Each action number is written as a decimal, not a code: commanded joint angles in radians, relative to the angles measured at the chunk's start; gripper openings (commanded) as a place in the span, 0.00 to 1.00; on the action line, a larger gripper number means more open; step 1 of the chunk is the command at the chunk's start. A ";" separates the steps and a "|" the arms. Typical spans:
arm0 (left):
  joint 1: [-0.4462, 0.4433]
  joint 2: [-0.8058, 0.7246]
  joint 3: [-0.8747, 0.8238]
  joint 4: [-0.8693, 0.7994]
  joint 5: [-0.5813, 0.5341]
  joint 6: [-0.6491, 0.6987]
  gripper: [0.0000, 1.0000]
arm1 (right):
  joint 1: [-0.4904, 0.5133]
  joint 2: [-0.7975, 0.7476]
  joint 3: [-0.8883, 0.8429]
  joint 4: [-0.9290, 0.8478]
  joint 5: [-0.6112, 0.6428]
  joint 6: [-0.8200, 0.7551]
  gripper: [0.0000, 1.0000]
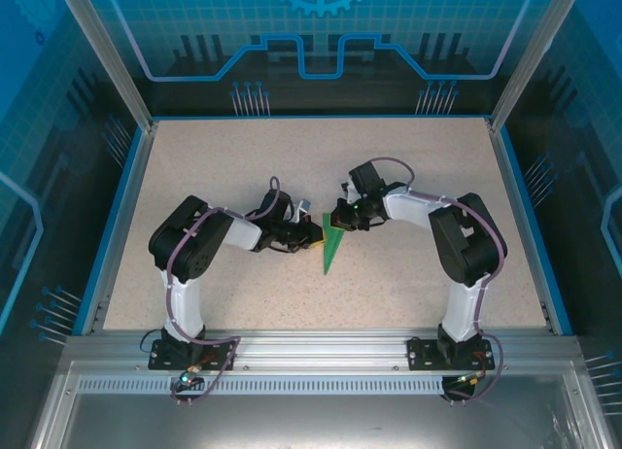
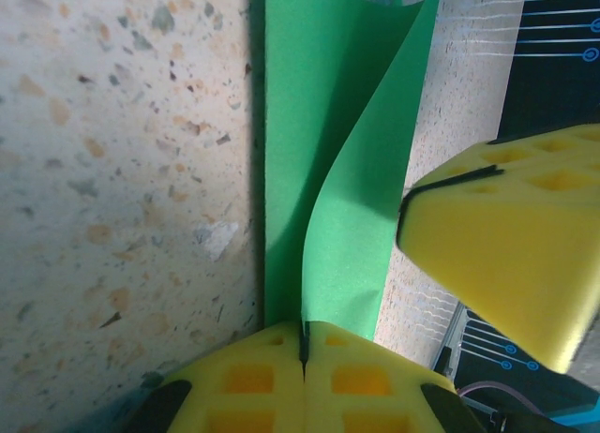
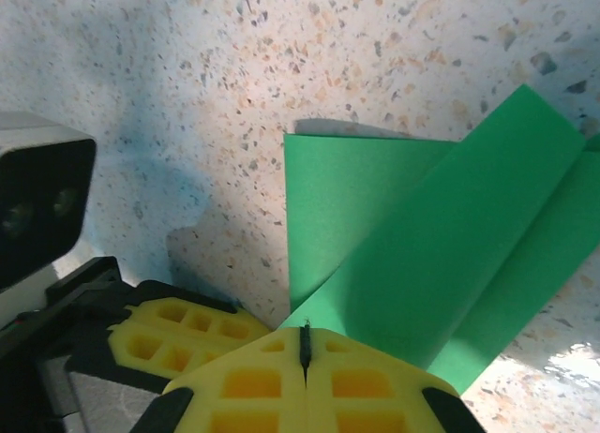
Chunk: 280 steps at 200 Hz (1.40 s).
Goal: Fold a paper plane with a square sheet of paper (fold left side to right side)
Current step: Fold the wing for the fifth time at the center of the table.
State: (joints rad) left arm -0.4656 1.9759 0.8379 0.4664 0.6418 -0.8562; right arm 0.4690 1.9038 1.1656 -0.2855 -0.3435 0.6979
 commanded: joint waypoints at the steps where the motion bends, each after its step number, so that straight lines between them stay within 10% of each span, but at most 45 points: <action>1: 0.001 0.037 0.012 -0.056 -0.007 0.032 0.00 | 0.014 0.022 0.026 -0.066 0.031 -0.037 0.02; 232: 0.001 0.005 0.007 -0.080 -0.008 0.031 0.00 | 0.013 0.081 -0.001 -0.183 0.090 -0.064 0.03; 280: 0.004 -0.125 0.031 -0.198 -0.034 0.079 0.23 | 0.014 0.087 -0.022 -0.179 0.091 -0.067 0.02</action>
State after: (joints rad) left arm -0.4656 1.9385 0.8467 0.3927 0.6357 -0.8314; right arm 0.4725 1.9453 1.1728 -0.3592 -0.2913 0.6460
